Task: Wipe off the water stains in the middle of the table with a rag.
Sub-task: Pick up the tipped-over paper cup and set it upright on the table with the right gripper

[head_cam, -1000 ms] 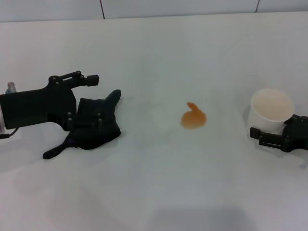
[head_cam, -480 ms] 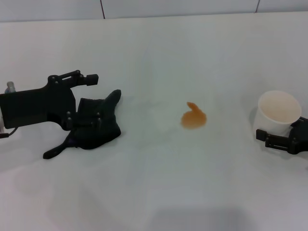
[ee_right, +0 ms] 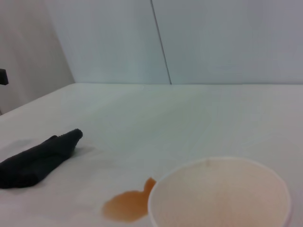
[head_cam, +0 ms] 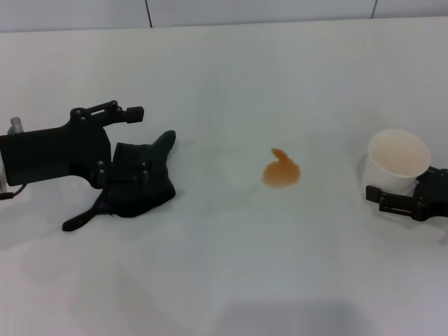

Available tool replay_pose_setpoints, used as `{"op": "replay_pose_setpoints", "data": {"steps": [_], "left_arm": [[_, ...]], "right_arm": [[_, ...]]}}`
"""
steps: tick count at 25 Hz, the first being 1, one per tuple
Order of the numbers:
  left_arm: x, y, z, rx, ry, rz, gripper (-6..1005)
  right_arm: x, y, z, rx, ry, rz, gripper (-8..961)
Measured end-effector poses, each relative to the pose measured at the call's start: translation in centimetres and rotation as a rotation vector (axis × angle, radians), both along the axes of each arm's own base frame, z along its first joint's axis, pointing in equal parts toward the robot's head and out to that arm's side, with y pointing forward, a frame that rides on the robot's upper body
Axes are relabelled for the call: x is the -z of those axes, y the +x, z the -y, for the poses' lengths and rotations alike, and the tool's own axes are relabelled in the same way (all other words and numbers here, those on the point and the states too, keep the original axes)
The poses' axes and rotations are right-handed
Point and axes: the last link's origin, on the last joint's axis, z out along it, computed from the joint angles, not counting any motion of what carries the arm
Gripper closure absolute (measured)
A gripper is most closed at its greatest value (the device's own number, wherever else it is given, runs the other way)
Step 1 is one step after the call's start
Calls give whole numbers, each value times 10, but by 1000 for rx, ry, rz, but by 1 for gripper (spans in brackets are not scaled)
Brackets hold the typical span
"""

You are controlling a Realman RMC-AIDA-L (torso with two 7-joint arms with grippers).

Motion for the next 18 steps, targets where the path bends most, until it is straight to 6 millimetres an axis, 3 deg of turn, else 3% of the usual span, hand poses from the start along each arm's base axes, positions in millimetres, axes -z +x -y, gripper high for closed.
{"op": "replay_pose_setpoints", "data": {"steps": [18], "left_arm": [[0,0,0,2,1,0,110]], "right_arm": [[5,-12,-16,-21,-11,6,99]]}}
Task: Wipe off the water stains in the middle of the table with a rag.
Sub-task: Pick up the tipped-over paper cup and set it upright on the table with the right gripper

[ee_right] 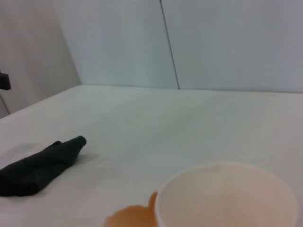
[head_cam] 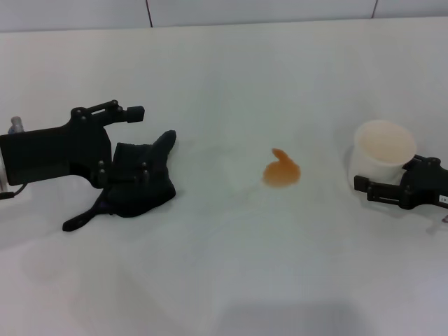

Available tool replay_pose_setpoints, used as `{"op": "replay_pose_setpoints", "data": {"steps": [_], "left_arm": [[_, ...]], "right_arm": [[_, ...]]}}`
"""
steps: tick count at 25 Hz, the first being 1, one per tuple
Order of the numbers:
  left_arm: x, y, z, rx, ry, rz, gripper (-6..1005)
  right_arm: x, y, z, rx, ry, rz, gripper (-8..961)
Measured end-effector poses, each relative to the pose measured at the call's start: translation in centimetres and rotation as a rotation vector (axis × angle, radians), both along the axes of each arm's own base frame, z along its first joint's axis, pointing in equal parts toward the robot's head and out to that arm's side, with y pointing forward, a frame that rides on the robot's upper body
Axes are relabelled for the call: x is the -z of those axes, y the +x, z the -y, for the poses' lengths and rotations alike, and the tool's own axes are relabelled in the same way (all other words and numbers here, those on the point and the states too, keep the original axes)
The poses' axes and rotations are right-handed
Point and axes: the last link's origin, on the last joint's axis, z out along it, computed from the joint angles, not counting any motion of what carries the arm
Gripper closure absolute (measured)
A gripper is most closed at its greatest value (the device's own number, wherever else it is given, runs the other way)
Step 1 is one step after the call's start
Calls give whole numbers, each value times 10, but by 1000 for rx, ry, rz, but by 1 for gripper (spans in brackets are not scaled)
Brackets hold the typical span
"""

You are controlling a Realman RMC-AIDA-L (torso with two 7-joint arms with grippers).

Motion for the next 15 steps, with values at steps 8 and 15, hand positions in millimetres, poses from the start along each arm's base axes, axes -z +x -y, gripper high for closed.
{"op": "replay_pose_setpoints", "data": {"steps": [8,15], "left_arm": [[0,0,0,-1,2,-2,109],[-1,0,-1,2,9,-6,109]], "right_arm": [[1,4,3,14,-5,2,98],[1,6,6,20,-7,2,98]]}}
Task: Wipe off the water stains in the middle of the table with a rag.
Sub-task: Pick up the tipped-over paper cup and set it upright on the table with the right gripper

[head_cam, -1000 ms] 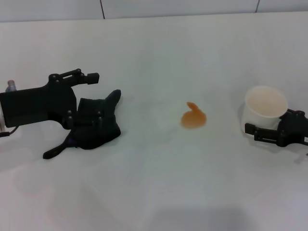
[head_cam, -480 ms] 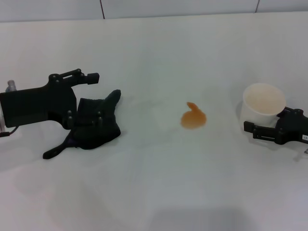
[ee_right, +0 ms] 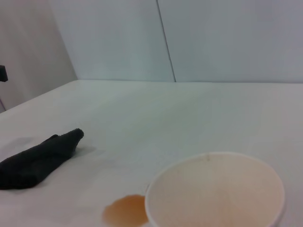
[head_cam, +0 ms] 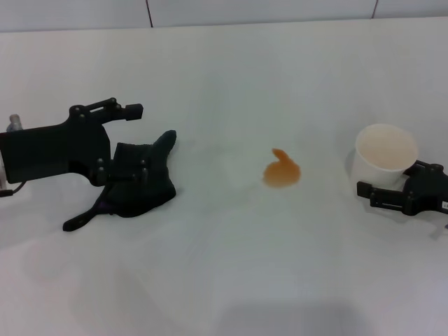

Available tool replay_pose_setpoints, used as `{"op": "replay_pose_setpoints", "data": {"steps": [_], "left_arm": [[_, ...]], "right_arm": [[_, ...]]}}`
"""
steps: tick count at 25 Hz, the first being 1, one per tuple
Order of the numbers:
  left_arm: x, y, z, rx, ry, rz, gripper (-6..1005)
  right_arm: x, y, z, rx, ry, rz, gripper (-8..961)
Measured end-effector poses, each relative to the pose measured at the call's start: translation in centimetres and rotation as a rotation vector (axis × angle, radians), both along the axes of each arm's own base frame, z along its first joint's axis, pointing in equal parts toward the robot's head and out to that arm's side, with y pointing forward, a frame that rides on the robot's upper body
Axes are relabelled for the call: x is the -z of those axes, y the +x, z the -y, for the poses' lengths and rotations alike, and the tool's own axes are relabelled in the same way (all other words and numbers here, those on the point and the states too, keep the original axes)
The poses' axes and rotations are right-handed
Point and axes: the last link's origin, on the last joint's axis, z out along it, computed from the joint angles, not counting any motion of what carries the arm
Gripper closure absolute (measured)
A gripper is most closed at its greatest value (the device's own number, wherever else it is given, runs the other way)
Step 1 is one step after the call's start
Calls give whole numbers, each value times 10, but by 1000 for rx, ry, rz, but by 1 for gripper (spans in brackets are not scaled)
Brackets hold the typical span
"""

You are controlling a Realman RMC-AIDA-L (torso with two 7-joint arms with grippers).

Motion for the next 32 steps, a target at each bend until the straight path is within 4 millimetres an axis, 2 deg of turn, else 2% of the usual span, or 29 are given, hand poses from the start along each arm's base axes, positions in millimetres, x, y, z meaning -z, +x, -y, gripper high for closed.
{"op": "replay_pose_setpoints", "data": {"steps": [32], "left_arm": [[0,-1,0,-4,3,2,109]], "right_arm": [[-4,8,17,10,-25,-12,98]]}}
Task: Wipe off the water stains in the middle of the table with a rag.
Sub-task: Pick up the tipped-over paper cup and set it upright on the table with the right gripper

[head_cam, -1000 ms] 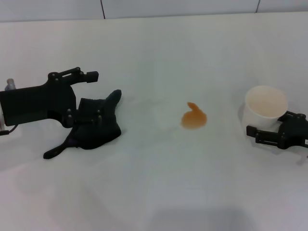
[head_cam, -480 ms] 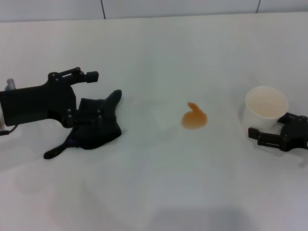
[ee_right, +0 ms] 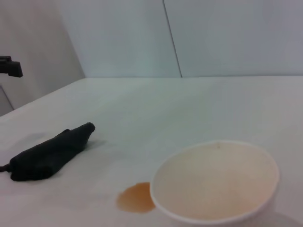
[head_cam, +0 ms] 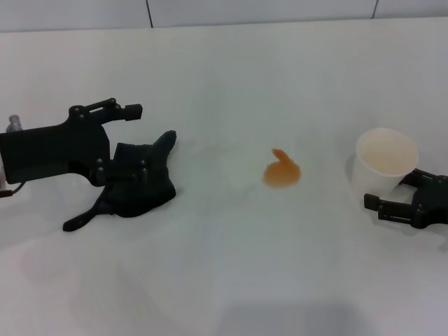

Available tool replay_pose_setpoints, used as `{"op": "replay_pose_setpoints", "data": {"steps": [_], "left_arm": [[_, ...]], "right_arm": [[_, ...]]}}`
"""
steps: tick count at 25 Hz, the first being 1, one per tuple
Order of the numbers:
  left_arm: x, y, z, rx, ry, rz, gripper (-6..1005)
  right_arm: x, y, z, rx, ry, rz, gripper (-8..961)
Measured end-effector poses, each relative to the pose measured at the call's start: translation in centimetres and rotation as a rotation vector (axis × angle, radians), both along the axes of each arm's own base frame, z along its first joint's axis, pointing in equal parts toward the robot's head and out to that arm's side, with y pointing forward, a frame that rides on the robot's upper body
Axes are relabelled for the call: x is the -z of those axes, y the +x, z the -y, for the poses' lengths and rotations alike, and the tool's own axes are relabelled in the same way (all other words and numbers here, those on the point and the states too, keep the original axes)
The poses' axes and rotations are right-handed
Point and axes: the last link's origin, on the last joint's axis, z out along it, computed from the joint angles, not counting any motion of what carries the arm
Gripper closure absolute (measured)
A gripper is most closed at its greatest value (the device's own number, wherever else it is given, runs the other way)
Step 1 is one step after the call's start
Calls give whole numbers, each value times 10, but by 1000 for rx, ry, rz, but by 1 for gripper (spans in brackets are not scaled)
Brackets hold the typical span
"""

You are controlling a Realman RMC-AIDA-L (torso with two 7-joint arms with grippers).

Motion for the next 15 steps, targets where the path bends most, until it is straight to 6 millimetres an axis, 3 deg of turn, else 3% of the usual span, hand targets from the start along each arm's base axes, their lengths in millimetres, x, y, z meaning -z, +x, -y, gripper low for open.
{"op": "replay_pose_setpoints", "data": {"steps": [15], "left_arm": [[-2,-1,0,-3,8,6,110]], "right_arm": [[-11,4,-2,12,24,-3,99]]}}
